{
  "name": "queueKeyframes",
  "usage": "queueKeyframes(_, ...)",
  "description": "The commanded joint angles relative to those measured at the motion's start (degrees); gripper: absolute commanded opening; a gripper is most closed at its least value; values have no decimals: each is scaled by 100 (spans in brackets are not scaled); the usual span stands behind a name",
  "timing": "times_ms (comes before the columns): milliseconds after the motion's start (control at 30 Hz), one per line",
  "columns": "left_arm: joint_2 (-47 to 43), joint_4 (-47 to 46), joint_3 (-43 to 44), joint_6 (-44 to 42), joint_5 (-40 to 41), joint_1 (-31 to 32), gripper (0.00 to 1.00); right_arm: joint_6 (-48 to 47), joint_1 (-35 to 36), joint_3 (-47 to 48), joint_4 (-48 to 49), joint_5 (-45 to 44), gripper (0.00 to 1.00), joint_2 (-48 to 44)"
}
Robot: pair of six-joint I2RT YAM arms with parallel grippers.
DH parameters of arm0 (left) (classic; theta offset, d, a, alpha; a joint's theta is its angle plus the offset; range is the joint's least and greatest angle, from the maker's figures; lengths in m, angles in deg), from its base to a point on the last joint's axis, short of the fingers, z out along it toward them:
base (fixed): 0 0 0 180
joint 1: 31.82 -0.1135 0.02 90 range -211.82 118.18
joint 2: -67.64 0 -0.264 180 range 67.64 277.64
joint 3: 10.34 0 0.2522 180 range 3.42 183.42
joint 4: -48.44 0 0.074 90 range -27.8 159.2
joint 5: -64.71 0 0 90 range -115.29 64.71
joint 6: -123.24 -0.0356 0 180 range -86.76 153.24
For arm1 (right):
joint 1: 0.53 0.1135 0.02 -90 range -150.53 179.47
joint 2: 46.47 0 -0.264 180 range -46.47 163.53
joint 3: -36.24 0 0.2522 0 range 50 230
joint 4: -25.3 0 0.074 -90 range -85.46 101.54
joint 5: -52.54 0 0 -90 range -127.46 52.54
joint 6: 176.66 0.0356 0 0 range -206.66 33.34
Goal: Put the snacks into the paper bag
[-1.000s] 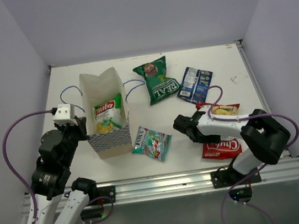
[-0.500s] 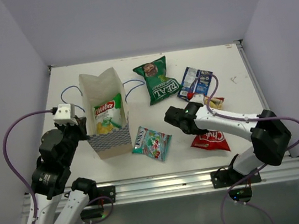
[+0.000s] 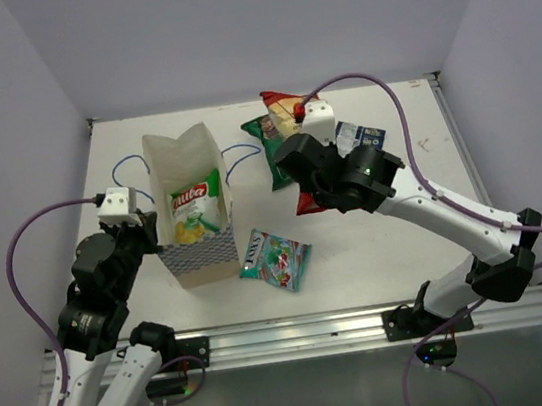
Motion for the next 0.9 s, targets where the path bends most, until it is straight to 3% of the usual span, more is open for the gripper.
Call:
queueKeyframes(0, 24, -285, -7, -143, 32, 31, 0, -1843, 19, 306, 2208, 1412, 7, -503)
queueKeyframes(233, 86, -285, 11, -144, 41, 31, 0, -2592, 19, 1826, 2923, 3382, 8, 111)
queueKeyframes(567, 33, -276, 2, -170, 147, 31, 0, -2374, 19, 3435, 4301, 5176, 10, 1446)
queueKeyframes(667, 25, -285, -7, -170, 156, 31, 0, -1899, 27, 3200, 4968, 5545, 10, 1755)
queueKeyframes(867, -37, -276, -16, -187, 182, 40, 0, -1494, 106, 1252, 5927, 5309, 9, 1554)
